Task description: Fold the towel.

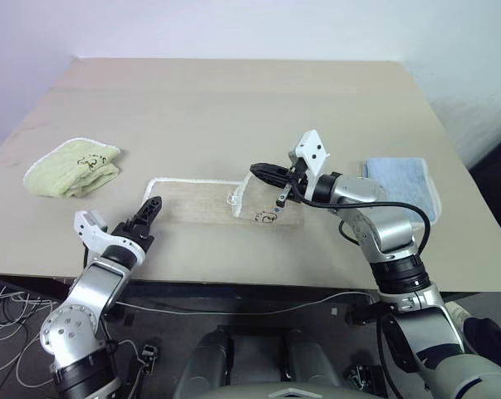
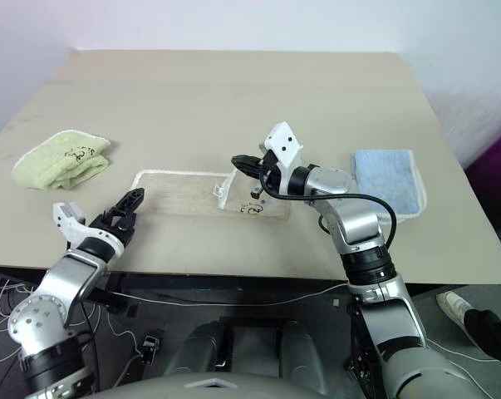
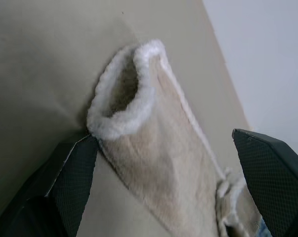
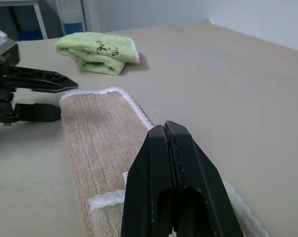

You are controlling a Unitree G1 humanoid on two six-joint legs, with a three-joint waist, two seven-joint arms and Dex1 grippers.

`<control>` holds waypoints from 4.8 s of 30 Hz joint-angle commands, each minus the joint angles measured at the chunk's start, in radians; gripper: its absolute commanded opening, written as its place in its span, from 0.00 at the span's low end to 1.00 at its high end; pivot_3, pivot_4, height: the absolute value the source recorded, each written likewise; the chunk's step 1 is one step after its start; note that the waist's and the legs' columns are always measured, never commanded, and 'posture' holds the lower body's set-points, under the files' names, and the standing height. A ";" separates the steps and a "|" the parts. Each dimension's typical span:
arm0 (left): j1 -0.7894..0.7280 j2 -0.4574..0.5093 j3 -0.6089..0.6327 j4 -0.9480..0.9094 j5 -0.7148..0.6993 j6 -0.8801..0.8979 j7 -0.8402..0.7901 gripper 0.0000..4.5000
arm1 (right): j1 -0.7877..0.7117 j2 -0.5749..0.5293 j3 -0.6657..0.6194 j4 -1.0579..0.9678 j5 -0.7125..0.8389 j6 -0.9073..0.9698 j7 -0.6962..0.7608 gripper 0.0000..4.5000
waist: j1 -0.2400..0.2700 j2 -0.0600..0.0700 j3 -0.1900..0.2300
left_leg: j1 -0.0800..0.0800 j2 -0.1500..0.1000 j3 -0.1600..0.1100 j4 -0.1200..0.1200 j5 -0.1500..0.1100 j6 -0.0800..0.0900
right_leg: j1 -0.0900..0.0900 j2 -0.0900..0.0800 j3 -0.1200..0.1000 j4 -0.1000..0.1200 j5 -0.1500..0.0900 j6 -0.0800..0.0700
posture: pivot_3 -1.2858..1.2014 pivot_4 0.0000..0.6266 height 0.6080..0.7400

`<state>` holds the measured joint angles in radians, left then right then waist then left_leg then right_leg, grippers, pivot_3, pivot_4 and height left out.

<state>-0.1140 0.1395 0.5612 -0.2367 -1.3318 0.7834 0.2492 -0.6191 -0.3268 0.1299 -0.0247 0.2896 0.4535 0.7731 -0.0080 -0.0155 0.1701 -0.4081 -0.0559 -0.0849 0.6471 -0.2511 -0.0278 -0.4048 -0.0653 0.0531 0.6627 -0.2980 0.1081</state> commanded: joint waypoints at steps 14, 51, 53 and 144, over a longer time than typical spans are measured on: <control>-0.072 0.024 0.005 0.106 -0.029 -0.079 -0.028 0.01 | 0.066 -0.025 -0.041 -0.111 0.016 0.020 -0.062 0.00 | -0.004 0.000 0.000 | 0.000 0.000 0.000 0.000 0.000 0.000 | 0.000 0.000 0.000 0.000 0.000 0.000 | 0.52 0.24 1.00; -0.358 0.457 -0.798 0.015 0.741 -0.130 -0.946 0.01 | 0.155 -0.128 -0.171 -0.114 0.002 -0.018 -0.167 0.00 | -0.007 0.001 0.002 | -0.001 0.001 0.001 -0.004 0.000 0.000 | -0.001 0.001 0.001 -0.004 0.000 0.000 | 0.52 0.24 1.00; -0.367 0.451 -0.809 0.034 0.781 -0.132 -0.953 0.01 | 0.160 -0.130 -0.171 -0.117 0.002 -0.018 -0.168 0.00 | -0.006 0.001 0.002 | -0.001 0.001 0.001 -0.005 0.000 0.000 | -0.001 0.001 0.001 -0.004 0.000 0.000 | 0.52 0.24 1.00; -0.177 0.483 -0.423 0.260 1.005 -0.492 -1.034 0.01 | -0.027 0.331 -0.311 0.269 0.422 0.765 -0.436 0.99 | -0.054 0.002 0.002 | -0.001 0.002 0.001 -0.006 0.000 0.000 | -0.005 0.001 0.002 0.000 0.000 0.000 | 0.52 0.24 1.00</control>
<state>-0.2959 0.6203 0.1115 0.0624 -0.3161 0.2993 -0.7897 -0.6482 -0.0273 -0.2017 0.2046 0.7153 1.1986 0.3518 -0.0615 -0.0135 0.1717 -0.4087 -0.0534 -0.0841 0.6407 -0.2510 -0.0280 -0.4100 -0.0647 0.0553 0.6628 -0.2981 0.1079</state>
